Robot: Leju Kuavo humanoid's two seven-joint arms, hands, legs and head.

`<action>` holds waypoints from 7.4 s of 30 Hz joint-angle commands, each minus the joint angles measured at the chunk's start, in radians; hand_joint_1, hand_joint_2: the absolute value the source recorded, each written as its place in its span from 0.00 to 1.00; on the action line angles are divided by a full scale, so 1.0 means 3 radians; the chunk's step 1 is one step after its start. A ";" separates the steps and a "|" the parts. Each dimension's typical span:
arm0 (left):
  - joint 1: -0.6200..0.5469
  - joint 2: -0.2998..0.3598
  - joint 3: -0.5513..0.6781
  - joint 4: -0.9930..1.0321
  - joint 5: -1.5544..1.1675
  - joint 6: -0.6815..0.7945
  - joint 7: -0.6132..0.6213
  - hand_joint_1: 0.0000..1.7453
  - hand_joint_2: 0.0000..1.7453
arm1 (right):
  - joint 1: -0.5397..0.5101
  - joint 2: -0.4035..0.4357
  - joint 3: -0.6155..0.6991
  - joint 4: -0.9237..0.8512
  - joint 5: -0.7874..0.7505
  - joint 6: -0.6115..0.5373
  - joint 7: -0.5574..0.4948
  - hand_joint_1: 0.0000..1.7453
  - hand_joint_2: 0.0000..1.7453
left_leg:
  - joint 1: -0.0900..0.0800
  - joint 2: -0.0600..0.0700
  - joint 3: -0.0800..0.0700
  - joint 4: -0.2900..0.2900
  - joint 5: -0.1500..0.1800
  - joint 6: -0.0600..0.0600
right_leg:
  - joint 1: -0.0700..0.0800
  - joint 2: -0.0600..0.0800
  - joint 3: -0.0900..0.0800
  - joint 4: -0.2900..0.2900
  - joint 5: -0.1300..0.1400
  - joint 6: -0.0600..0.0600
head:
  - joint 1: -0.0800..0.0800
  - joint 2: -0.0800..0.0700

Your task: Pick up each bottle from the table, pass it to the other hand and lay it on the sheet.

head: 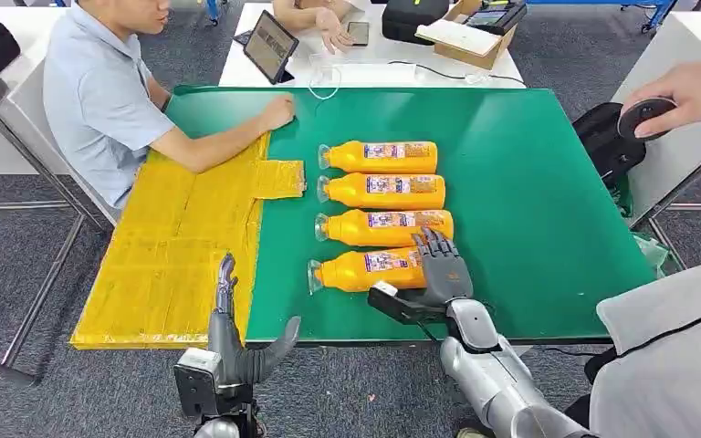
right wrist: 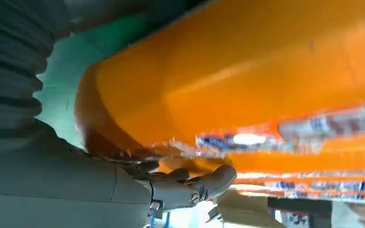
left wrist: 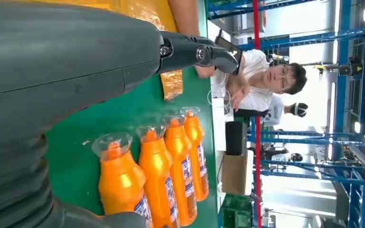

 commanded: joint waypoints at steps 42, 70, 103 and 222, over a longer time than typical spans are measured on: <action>0.0038 0.0337 -0.0093 0.0245 0.0815 -0.0560 0.0588 0.00 1.00 | 0.1091 0.0391 0.0145 -0.1469 -0.2976 -0.0280 -0.1475 1.00 1.00 | 0.0009 0.0009 -0.0006 -0.0004 -0.0012 -0.0010 | 0.0011 0.0016 0.0005 0.0000 -0.0002 -0.0022 | 0.0003 0.0000; -0.0086 0.0211 0.0021 -0.0034 0.1867 -0.1400 0.1040 0.00 1.00 | 0.0697 0.0779 0.1627 -0.0405 -0.3204 -0.0241 -0.1722 1.00 1.00 | 0.0010 0.0016 -0.0029 -0.0002 -0.0010 -0.0007 | 0.0011 0.0022 -0.0019 0.0002 0.0003 -0.0015 | 0.0001 0.0000; -0.0130 0.0073 0.0829 -0.0216 0.1754 -0.0604 0.0756 1.00 1.00 | 0.1153 0.0517 0.1177 -0.1150 -0.3837 -0.0661 -0.1968 0.00 0.00 | 0.0009 0.0009 -0.0033 0.0000 -0.0009 -0.0008 | 0.0011 0.0014 -0.0022 0.0002 0.0002 -0.0016 | 0.0001 0.0000; -0.0070 0.0207 0.0454 -0.0755 0.0280 -0.0929 0.0013 0.00 1.00 | -0.0325 -0.0173 -0.0194 0.0879 -0.0456 -0.0209 -0.0609 0.15 1.00 | 0.0007 -0.0012 -0.0032 0.0002 0.0007 -0.0013 | 0.0008 0.0001 -0.0016 0.0004 0.0008 -0.0018 | 0.0001 0.0000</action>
